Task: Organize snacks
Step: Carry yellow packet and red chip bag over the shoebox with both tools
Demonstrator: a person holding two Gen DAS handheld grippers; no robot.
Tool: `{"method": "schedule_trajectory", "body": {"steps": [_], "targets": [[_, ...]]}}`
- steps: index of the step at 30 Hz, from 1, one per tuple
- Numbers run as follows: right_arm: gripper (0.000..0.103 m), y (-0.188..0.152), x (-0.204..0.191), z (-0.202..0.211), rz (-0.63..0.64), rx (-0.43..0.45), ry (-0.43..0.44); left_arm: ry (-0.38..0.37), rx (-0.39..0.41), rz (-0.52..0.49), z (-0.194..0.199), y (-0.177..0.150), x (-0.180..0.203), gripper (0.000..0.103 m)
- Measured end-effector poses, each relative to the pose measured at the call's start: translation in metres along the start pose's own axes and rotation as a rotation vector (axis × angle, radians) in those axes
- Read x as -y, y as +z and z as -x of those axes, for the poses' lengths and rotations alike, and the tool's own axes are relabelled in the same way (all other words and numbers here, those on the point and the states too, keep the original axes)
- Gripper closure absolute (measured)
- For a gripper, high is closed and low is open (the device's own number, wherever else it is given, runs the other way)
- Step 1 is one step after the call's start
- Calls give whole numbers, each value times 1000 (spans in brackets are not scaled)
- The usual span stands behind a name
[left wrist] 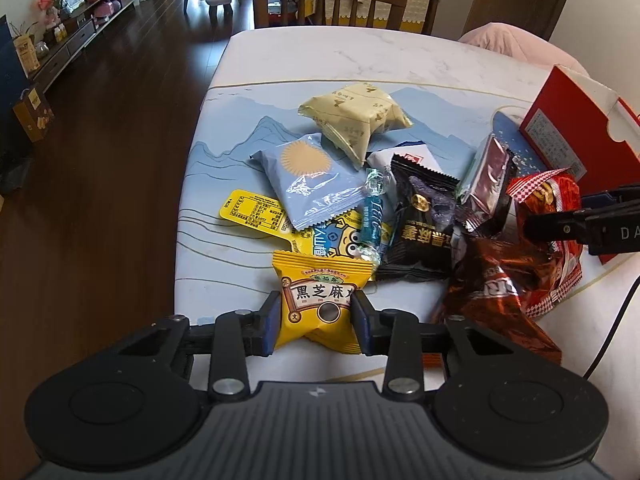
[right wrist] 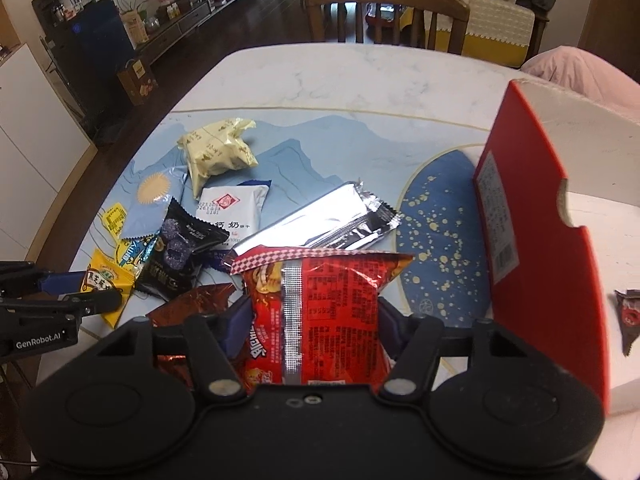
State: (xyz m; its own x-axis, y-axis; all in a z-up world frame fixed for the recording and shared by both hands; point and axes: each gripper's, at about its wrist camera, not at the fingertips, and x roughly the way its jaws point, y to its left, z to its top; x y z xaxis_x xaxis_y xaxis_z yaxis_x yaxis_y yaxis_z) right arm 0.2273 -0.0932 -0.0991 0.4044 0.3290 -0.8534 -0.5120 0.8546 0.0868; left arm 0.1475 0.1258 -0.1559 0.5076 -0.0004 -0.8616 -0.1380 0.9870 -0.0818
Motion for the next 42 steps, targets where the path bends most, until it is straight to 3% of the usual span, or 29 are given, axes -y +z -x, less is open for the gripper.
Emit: {"method": "schedule_trajectory", "body": {"steps": [20,31,42], "targets": [[40,-36,10,89,-90,115,18,-53,27,53,49,-13,5,69],[40,-37,21,142,-90,178,29,-99,93,2,99,2,46,69],[40,-23,77,172,-91,217,5,-127,118,-32,121,31,107,69]]}}
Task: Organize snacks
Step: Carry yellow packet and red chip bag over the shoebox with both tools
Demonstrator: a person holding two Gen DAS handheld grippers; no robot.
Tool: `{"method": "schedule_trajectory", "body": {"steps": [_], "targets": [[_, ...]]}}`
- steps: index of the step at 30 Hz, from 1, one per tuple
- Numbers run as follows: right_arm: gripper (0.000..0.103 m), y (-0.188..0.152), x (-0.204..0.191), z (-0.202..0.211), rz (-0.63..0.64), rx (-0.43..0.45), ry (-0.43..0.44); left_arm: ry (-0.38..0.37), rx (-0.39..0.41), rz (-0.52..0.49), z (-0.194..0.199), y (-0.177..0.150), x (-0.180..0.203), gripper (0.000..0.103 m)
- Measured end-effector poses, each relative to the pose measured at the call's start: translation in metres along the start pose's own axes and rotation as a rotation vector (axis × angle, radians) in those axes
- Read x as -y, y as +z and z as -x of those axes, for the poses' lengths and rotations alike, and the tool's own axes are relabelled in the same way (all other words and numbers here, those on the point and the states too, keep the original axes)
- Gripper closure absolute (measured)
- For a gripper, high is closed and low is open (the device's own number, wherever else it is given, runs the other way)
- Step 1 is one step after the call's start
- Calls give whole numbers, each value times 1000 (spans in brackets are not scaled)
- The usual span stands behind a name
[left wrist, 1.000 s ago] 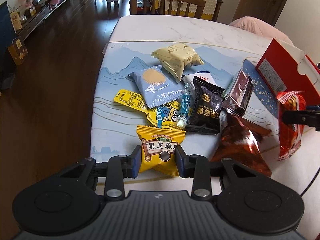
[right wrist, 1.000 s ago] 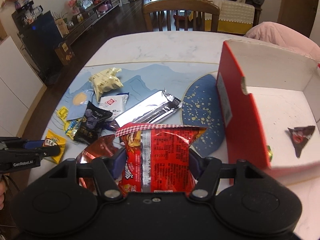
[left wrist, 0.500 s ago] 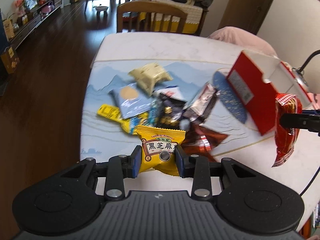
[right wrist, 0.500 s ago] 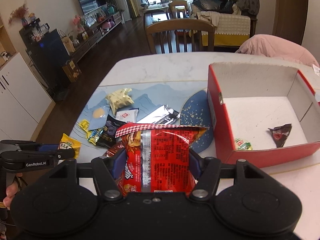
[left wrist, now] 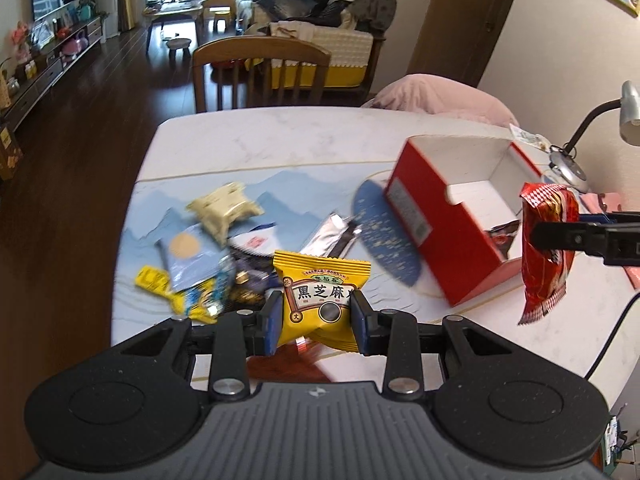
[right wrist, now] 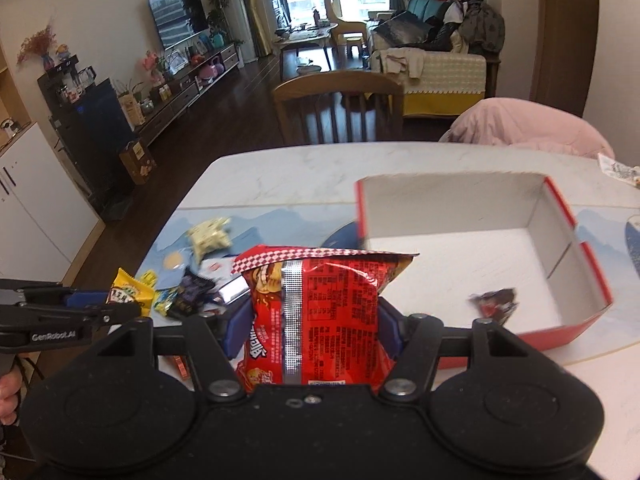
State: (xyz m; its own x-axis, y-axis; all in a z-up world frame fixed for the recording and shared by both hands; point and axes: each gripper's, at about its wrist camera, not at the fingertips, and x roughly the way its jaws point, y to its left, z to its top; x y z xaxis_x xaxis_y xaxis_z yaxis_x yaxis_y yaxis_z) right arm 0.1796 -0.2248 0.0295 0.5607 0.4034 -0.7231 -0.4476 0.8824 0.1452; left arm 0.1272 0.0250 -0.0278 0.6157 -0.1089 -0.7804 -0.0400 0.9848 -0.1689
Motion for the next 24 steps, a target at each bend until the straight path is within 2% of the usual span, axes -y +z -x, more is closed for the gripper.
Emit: {"method": "schedule_trajectory", "body": {"steps": [15,24], "targets": [[40,38,113,2,-9,52,-59,3,9,-90,-32,53,118,69],[40,47,174,-41,-20,-18,-95,9,-34,-150,-85,82,186,69]]}}
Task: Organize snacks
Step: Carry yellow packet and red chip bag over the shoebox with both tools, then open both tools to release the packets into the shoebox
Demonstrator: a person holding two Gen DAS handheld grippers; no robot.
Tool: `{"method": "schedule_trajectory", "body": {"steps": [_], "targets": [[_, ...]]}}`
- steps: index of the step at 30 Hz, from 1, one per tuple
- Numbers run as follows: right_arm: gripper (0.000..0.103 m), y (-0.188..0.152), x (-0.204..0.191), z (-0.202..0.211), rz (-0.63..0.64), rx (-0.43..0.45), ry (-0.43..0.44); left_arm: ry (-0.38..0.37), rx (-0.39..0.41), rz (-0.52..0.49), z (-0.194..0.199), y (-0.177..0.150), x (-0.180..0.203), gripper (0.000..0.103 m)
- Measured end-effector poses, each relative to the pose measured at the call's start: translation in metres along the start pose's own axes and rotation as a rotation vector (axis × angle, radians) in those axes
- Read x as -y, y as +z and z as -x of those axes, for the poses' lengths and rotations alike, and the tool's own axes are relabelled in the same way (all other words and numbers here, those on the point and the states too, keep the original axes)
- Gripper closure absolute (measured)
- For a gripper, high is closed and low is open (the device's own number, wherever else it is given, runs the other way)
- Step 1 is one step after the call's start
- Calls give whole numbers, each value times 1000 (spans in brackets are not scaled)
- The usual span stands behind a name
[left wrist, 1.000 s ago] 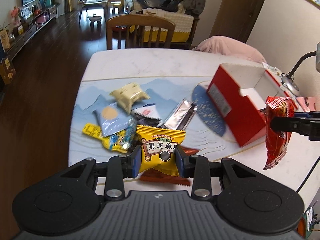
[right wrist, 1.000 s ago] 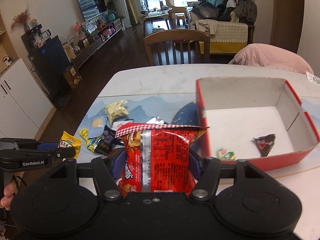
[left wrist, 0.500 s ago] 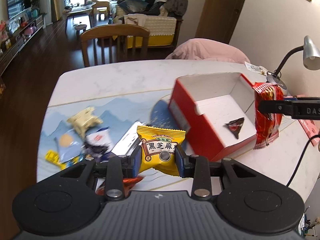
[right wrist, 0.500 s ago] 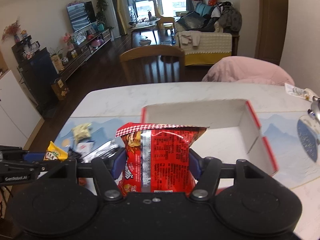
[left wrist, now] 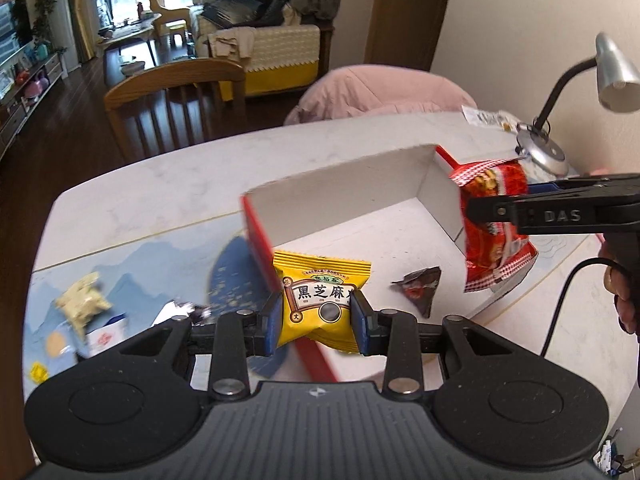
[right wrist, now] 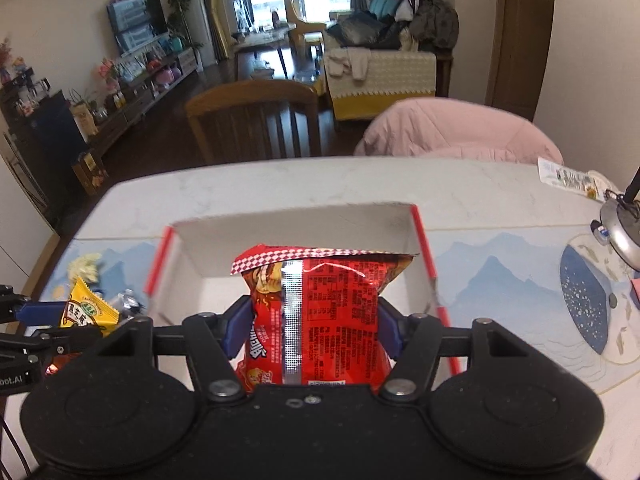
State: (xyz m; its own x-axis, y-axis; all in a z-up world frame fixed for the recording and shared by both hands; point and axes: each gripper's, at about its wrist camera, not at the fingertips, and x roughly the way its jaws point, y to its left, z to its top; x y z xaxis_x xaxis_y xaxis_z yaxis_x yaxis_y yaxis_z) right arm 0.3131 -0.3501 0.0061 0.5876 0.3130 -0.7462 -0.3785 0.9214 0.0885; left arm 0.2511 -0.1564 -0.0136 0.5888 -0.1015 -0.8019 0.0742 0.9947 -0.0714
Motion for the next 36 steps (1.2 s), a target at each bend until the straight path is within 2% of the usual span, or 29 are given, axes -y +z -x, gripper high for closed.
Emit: {"method": "schedule_trajectory", "body": {"steps": [7,15,19,23,28,36], "targets": [[40,-1,19,-34,42,-43,8,4,-84,-64,-58,14,32,69],[40,-1,28,-69,91,-127,22,25,-211,-84,-112,20,46,69],[40,3,33,-85,91,-151,27,40,-252,-87,-128,21,49,69],[40,14,40,-100,58,-187,69,43,-277,-87,-137,24,51,69],[40,26,42,-117,6,-192,66,60,-320,-82,-150,27,55,69],[40,23,24,-127,87,-217,60,71,-381,-77,-163,29,58,69]]}}
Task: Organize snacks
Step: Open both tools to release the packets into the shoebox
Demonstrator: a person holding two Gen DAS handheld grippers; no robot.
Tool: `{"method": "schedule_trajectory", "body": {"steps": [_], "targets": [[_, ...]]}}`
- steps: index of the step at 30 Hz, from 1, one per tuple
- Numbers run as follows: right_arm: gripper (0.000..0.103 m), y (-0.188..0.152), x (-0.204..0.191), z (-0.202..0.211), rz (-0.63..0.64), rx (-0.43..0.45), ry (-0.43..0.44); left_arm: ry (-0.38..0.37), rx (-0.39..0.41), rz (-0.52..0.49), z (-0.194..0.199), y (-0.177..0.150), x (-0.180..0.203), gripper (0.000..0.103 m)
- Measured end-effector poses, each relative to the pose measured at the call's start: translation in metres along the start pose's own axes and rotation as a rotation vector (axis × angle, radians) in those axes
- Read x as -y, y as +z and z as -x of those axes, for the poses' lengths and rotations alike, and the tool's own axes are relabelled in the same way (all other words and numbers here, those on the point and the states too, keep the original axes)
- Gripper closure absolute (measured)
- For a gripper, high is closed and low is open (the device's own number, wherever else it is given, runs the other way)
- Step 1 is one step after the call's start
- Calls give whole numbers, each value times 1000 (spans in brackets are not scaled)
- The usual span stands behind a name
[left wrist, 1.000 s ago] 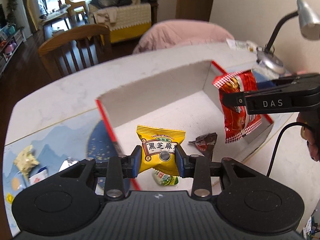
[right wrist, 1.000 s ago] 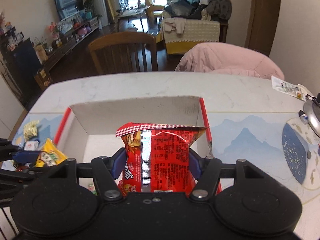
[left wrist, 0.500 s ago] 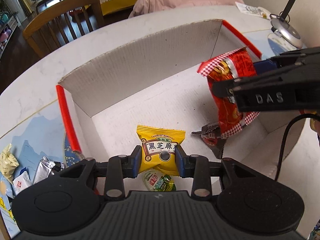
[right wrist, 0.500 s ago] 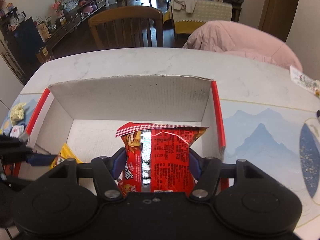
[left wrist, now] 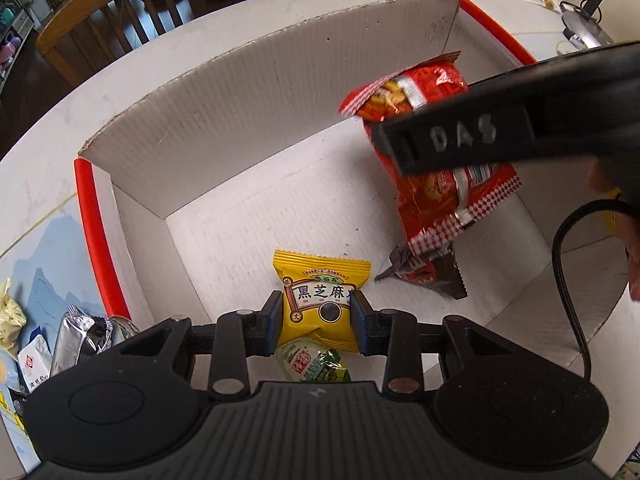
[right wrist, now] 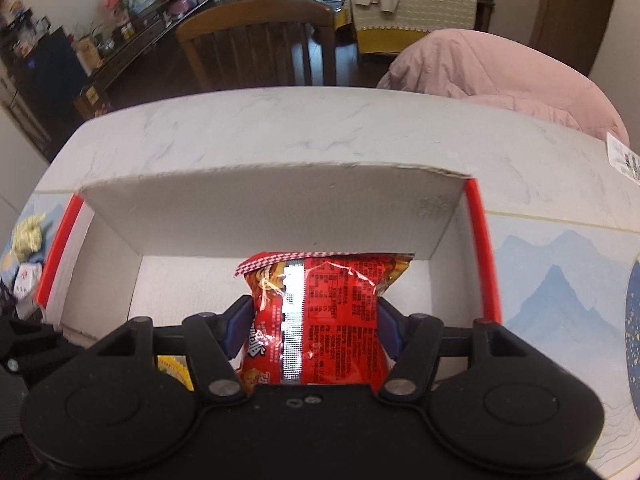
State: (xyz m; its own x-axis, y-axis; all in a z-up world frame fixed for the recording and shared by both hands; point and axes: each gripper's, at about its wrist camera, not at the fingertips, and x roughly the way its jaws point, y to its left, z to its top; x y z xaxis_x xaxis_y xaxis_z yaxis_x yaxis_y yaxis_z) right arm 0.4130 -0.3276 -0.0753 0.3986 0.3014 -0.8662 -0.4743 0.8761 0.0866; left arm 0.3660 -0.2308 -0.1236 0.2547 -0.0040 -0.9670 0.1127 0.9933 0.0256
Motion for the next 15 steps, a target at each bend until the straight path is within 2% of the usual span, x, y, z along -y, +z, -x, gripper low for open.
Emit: {"method": "schedule_trajectory", "body": {"steps": [4,15], "targets": [[40,-3,-3,-9,-3,-61,16,-6,-45,-12,-8,4,3,68],[38,-13,4,-19,-66,-116,7,-43,-82,5,-17,7,-2,68]]}}
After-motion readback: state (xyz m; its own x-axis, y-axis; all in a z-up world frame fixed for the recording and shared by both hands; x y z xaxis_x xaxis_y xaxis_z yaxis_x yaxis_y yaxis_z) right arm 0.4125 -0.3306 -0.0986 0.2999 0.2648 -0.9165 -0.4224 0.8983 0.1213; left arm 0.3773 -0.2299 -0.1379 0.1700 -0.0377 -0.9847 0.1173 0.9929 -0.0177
